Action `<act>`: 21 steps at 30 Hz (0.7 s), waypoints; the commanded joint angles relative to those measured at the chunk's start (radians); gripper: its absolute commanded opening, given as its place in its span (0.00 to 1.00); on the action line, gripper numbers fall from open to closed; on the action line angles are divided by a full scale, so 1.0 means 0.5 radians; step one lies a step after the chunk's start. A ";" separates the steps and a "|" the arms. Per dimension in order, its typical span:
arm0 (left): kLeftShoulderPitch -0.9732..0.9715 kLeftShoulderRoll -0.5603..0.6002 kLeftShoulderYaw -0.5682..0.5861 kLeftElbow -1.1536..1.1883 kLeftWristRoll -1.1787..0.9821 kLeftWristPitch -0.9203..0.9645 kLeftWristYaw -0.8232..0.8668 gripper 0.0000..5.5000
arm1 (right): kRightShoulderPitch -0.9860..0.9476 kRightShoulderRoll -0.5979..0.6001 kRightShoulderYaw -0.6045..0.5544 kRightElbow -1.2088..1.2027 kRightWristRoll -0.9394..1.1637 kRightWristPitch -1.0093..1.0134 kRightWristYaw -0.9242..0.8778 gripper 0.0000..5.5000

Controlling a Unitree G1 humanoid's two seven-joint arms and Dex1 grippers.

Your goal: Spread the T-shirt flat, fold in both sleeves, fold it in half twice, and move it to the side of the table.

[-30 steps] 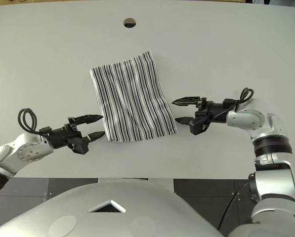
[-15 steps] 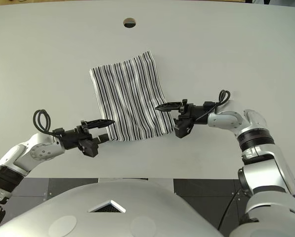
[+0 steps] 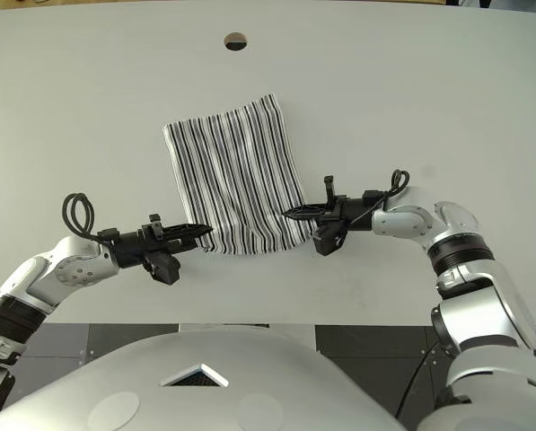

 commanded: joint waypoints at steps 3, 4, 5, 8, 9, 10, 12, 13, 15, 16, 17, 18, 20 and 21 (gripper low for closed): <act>0.134 0.109 -0.081 -0.060 -0.344 0.183 -0.407 0.02 | 0.215 -0.130 0.240 -0.327 1.031 0.466 0.710 0.03; 0.172 0.199 -0.095 -0.191 -0.643 0.300 -0.583 0.02 | 0.290 -0.220 0.264 -0.561 1.383 0.732 0.952 0.03; 0.206 0.284 -0.104 -0.315 -0.901 0.408 -0.732 0.02 | 0.347 -0.293 0.268 -0.741 1.634 0.948 1.137 0.03; 0.330 0.583 -0.052 -0.690 -1.576 0.704 -1.112 0.02 | 0.485 -0.515 0.206 -1.195 2.164 1.498 1.519 0.03; 0.365 0.638 -0.013 -0.762 -1.718 0.764 -1.193 0.02 | 0.519 -0.567 0.166 -1.301 2.272 1.637 1.605 0.03; 0.395 0.670 0.029 -0.807 -1.821 0.818 -1.242 0.02 | 0.550 -0.611 0.123 -1.385 2.356 1.749 1.678 0.03; 0.437 0.702 0.105 -0.862 -1.923 0.896 -1.300 0.02 | 0.597 -0.663 0.045 -1.499 2.442 1.926 1.769 0.03; 0.457 0.705 0.144 -0.881 -1.957 0.931 -1.326 0.02 | 0.622 -0.676 0.002 -1.549 2.465 2.009 1.800 0.03; 0.497 0.698 0.230 -0.933 -2.034 0.987 -1.367 0.02 | 0.672 -0.684 -0.087 -1.664 2.506 2.148 1.838 0.03; 0.515 0.692 0.271 -0.963 -2.066 1.021 -1.379 0.02 | 0.692 -0.673 -0.136 -1.711 2.515 2.195 1.847 0.03; 0.521 0.679 0.309 -0.984 -2.079 1.067 -1.366 0.02 | 0.686 -0.630 -0.180 -1.724 2.479 2.198 1.831 0.03; 0.505 0.644 0.345 -0.979 -2.078 1.122 -1.339 0.02 | 0.668 -0.568 -0.225 -1.716 2.436 2.199 1.798 0.03; 0.462 0.564 0.410 -0.940 -2.086 1.210 -1.308 0.02 | 0.633 -0.451 -0.296 -1.667 2.338 2.175 1.736 0.03; 0.444 0.522 0.450 -0.907 -2.112 1.250 -1.304 0.02 | 0.608 -0.391 -0.325 -1.616 2.268 2.136 1.710 0.03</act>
